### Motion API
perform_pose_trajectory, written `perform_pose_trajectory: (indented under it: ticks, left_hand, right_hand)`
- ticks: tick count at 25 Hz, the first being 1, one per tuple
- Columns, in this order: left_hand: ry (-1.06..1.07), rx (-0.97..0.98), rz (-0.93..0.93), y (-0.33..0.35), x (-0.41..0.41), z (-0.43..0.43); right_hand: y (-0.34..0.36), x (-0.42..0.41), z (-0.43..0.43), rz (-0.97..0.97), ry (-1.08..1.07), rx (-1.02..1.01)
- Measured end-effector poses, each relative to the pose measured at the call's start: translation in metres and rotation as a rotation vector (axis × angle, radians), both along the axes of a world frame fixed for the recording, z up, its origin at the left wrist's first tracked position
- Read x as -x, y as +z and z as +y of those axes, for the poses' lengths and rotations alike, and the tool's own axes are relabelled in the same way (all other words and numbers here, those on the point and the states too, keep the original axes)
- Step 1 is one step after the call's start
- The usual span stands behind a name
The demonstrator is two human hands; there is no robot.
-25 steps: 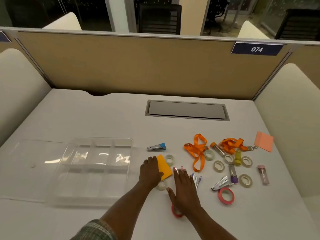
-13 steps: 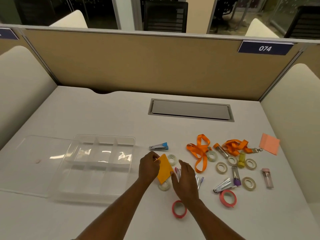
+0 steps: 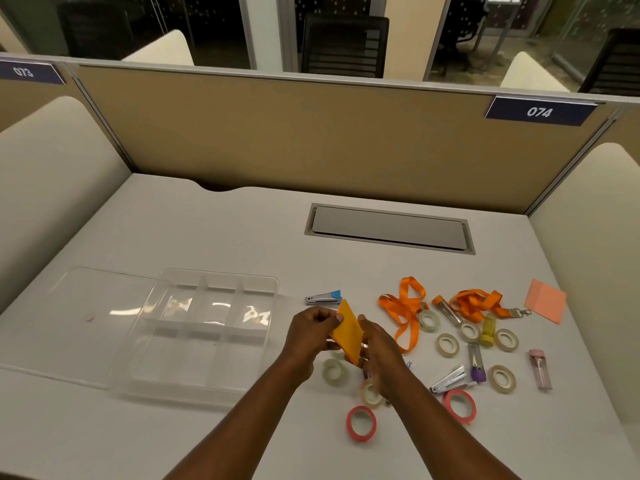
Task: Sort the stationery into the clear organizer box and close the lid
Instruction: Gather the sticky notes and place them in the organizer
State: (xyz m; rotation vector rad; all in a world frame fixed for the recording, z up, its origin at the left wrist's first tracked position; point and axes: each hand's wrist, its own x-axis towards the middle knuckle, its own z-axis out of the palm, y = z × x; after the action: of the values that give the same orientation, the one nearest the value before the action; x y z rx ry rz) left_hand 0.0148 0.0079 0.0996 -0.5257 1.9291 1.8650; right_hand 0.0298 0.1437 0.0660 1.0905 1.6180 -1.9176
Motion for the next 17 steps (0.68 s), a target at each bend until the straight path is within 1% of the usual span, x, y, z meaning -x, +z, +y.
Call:
perform_pose_trajectory:
  ticks: [1,3,6,8,10,14,17]
  left_hand:
    - [-0.025,-0.028,0.000,0.005,-0.003,0.001]
    - [-0.086,-0.052,0.000,0.010,-0.008,0.003]
    - [-0.125,-0.031,-0.025,0.015,-0.010,0.007]
    - [-0.144,-0.039,-0.050,0.020,-0.008,0.012]
    - [-0.154,-0.034,-0.084,0.026,-0.007,0.017]
    - [-0.144,-0.205,-0.160,0.032,-0.009,0.024]
    - [-0.076,-0.243,-0.204,0.031,-0.013,0.036]
  right_hand:
    - [0.003,0.000,0.001,-0.010,-0.052,0.128]
    - [0.008,0.001,0.004,0.022,-0.069,0.321]
    - [0.015,0.001,0.007,0.076,-0.027,0.520]
    - [0.018,0.000,0.005,0.107,0.029,0.564]
    - [0.021,-0.001,0.002,0.141,0.055,0.556]
    - [0.026,-0.002,0.005,0.207,0.017,0.580]
    - [0.027,-0.002,0.010,0.219,-0.013,0.637]
